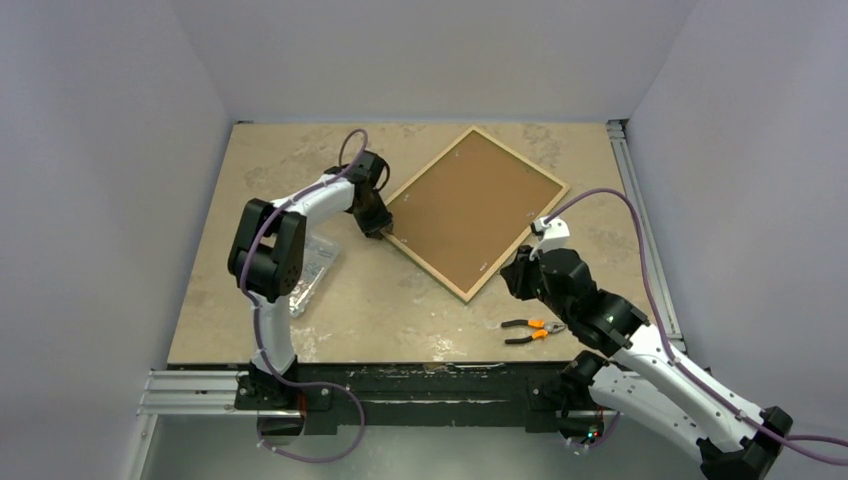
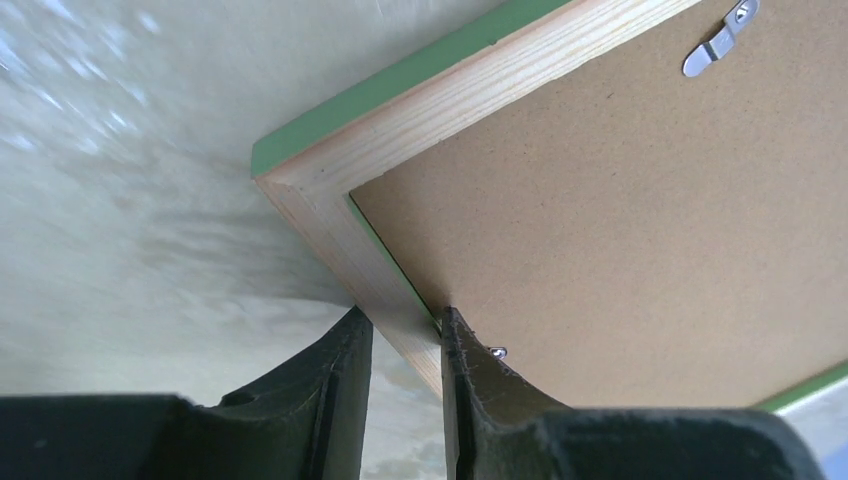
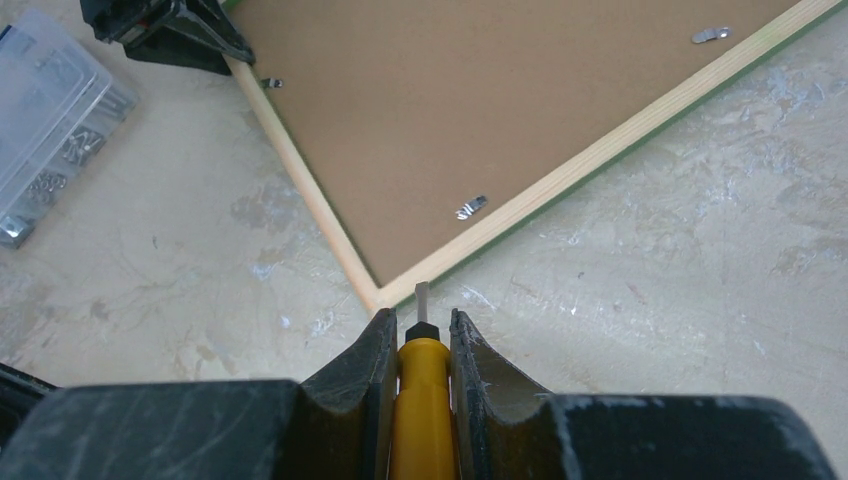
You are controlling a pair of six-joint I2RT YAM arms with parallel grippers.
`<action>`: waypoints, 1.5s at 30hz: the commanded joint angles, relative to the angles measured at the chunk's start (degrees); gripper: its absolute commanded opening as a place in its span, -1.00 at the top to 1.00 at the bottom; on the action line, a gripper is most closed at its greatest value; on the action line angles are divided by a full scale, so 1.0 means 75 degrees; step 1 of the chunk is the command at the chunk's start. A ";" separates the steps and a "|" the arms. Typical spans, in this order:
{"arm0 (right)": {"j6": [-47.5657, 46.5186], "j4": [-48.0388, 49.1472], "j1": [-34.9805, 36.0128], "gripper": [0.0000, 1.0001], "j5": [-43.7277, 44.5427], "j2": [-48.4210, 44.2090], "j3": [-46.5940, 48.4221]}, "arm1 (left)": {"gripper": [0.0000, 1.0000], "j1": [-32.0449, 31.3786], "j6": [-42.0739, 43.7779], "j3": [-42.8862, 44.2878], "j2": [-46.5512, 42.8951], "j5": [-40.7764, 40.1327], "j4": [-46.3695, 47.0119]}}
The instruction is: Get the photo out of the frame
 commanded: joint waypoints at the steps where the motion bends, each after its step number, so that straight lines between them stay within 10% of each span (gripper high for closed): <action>1: -0.0052 0.0299 -0.0009 1.00 0.0075 0.0034 -0.0002 | 1.00 0.0230 0.2241 0.0693 0.0284 -0.0949 -0.0735; 22: -0.0071 0.0264 -0.0006 1.00 0.0127 0.0179 -0.0006 | 0.98 0.0029 0.5441 0.2980 0.1444 -0.1335 -0.0853; 33: -0.0097 0.0252 -0.0001 1.00 0.0136 0.0231 0.0053 | -0.15 0.0018 0.4364 0.3219 0.0498 -0.1123 -0.1608; 45: -0.0343 0.1279 -0.0020 1.00 -0.0155 0.1521 0.0591 | -0.17 0.0035 0.2007 -0.0663 -0.1915 0.1125 0.0444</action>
